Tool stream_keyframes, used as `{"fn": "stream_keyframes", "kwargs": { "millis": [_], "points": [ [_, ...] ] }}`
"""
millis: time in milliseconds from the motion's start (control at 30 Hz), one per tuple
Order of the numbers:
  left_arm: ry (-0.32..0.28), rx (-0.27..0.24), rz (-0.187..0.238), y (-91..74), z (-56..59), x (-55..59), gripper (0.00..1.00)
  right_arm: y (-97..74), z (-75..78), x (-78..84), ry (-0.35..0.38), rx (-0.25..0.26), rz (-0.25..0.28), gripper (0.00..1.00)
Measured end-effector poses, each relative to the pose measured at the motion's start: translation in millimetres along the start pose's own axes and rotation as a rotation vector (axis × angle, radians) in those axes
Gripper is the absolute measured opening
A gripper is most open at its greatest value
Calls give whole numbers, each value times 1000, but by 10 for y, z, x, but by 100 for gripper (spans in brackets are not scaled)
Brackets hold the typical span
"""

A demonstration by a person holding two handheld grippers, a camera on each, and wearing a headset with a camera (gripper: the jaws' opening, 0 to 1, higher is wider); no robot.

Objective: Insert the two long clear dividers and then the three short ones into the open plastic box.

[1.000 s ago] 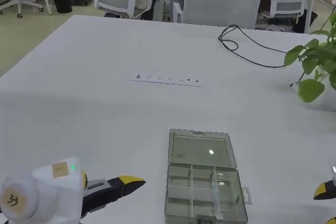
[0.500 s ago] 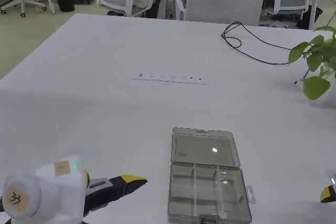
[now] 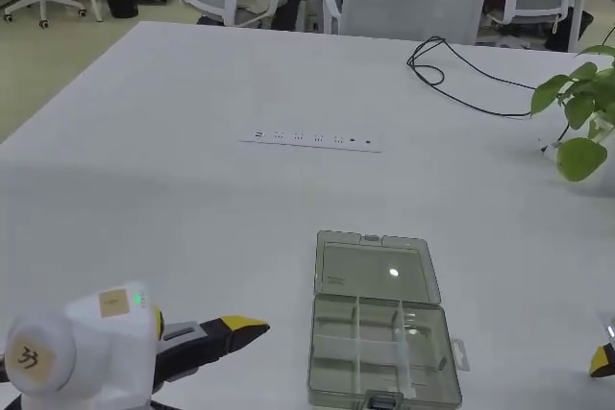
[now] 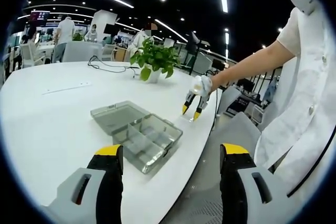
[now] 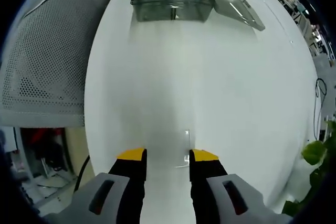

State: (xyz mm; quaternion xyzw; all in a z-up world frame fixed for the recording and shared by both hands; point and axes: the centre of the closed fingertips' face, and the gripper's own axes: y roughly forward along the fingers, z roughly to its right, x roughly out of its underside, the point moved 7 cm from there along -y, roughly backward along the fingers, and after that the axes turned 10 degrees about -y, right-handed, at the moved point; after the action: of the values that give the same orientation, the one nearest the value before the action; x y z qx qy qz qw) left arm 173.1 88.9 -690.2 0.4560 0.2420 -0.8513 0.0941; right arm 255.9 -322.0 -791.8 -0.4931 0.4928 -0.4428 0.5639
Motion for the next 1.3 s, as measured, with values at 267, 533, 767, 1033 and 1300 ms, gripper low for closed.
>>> {"fn": "stream_keyframes", "kwargs": {
  "millis": [267, 533, 767, 1033, 1300],
  "points": [
    [1, 1, -2, 3, 4, 6, 76, -1, 4, 3, 7, 0, -3, 33],
    [2, 5, -4, 11, 15, -8, 75, -26, -7, -28, 32, 35, 17, 33],
    [-10, 15, -6, 55, 16, -40, 75, -211, -51, -327, 11, 107, 112, 33],
    [-47, 49, -6, 206, 83, -116, 73, -475, -135, -783, -31, 179, 210, 33],
    [-166, 120, 10, 473, 230, -220, 66, -713, -173, -1151, -42, 236, 271, 33]
  ]
}}
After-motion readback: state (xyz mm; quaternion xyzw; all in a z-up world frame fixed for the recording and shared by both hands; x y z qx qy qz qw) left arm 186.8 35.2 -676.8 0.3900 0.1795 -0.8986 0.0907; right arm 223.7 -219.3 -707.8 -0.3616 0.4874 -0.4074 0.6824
